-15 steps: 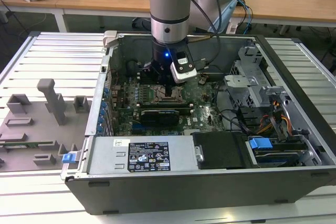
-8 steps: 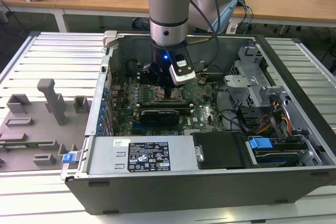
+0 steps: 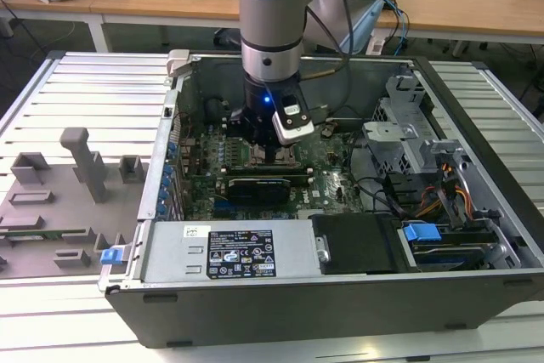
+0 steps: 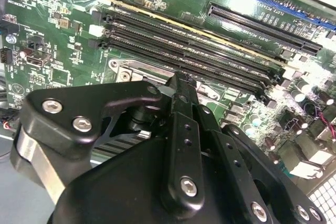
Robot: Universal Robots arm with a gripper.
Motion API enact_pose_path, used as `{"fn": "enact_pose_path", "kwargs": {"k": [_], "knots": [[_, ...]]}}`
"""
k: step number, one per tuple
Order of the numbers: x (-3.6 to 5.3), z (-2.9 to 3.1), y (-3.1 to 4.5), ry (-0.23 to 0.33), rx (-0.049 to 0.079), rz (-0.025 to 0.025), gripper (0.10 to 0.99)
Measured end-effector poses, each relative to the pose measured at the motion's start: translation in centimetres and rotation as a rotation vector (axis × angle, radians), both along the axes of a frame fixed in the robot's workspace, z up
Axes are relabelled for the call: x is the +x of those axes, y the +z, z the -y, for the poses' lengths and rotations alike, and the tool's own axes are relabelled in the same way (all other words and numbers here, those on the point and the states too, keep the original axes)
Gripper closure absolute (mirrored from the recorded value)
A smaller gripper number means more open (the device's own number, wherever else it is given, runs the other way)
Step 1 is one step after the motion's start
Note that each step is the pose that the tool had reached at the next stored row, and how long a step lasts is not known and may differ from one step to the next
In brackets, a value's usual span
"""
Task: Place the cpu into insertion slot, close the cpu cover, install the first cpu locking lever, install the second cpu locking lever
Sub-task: 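Install the second cpu locking lever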
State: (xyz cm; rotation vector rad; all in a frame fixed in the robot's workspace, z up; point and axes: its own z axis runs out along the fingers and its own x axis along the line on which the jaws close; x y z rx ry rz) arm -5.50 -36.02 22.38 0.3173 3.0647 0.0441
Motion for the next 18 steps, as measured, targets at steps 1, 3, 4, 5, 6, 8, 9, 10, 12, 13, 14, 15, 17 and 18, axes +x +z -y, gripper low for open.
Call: {"fn": "enact_pose_path", "kwargs": {"k": [1,3,4,5,6,8,9,10,12,13,14,15,17,18], "knots": [[-0.01,0.0,-0.08,0.0,0.0,0.0,0.98],[-0.02,0.0,-0.22,0.001,0.0,0.0,0.98],[-0.04,0.0,-0.28,0.001,0.0,0.0,0.98],[-0.06,0.0,-0.36,0.001,0.0,0.0,0.98],[-0.07,0.0,-0.42,0.001,0.0,0.0,0.98],[-0.11,0.01,-0.53,0.002,0.0,-0.0001,0.98],[-0.14,0.0,-0.54,0.002,0.0,-0.0001,0.98],[-0.25,0.0,-0.56,0.002,0.0,0.0001,0.98],[-0.55,0.0,-0.56,0.002,0.0,0.0002,0.98],[-0.8,0.0,-0.57,0.002,0.0,0.0006,0.98],[-1.16,0.02,-0.6,0.002,0.003,0.0017,0.98],[-1.28,0.04,-0.62,0.003,0.005,0.0022,0.98],[-1.5,0.09,-0.66,0.003,0.009,0.0028,0.98],[-1.59,0.11,-0.68,0.003,0.01,0.003,0.98]]}}
